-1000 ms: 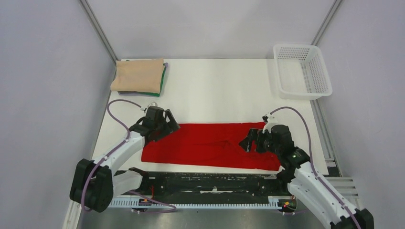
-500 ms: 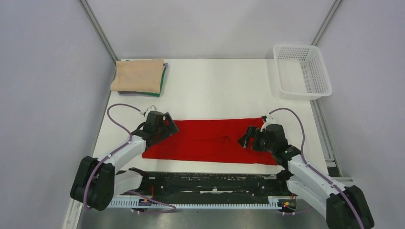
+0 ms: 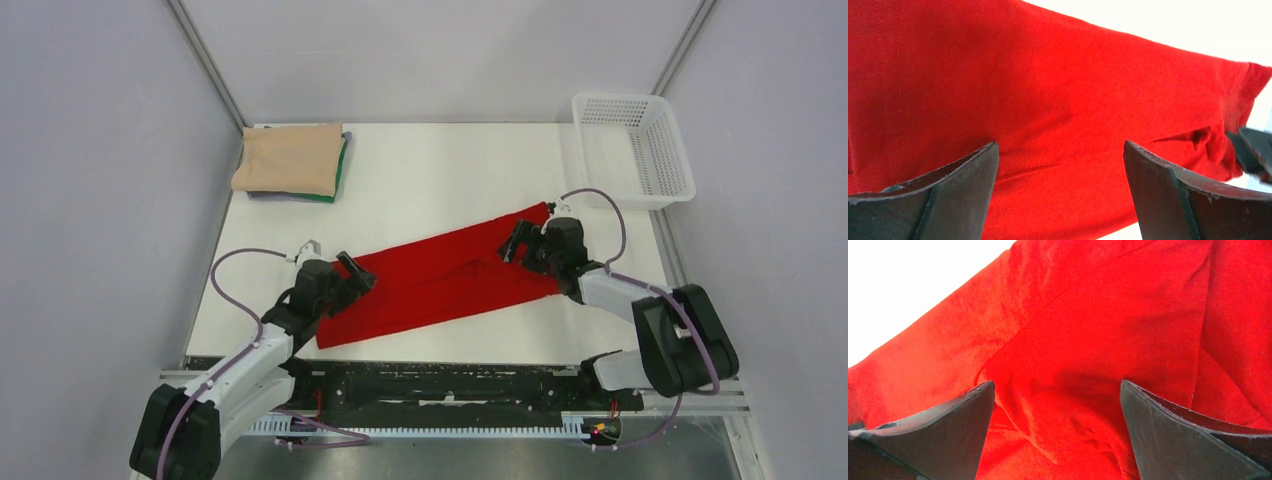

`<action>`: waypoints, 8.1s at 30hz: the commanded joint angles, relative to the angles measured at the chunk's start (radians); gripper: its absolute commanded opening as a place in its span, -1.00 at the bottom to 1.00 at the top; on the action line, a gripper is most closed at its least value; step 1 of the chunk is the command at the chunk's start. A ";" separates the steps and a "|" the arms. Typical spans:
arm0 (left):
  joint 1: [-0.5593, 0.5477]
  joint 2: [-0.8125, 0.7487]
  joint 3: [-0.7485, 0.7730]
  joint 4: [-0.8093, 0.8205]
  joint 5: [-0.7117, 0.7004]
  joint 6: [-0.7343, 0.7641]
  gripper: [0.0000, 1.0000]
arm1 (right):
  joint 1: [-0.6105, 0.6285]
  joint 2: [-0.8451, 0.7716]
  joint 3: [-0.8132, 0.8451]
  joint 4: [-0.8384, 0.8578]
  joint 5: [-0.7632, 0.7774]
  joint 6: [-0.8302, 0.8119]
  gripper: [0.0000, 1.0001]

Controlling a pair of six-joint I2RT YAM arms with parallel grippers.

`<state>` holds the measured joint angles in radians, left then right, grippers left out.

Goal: Fold and stack the t-shirts
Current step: Rotate the tshirt 90 degrees, then grab the bottom of the folded rectangular tshirt with both arms, then fold the folded rectangular tshirt in 1/3 of the way, then grab one side of the 2/3 rectangular tshirt with both arms

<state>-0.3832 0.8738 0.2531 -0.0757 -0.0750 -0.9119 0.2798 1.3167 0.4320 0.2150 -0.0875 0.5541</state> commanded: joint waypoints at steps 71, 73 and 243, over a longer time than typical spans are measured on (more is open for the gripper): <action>-0.517 0.045 0.130 -0.278 -0.032 -0.008 0.65 | 0.056 -0.474 -0.216 -0.040 -0.020 -0.173 0.96; -0.517 0.072 0.115 -0.210 0.005 -0.016 0.49 | 0.058 -0.506 -0.222 -0.104 -0.033 -0.180 0.96; -0.065 0.806 0.475 0.059 0.267 0.097 -0.96 | 0.313 0.134 0.018 0.178 0.033 -0.479 0.17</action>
<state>-0.4412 1.6459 0.7387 0.0116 0.2314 -0.8192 0.5694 1.3922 0.3988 0.3664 -0.1425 0.1284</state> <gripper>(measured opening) 0.043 0.637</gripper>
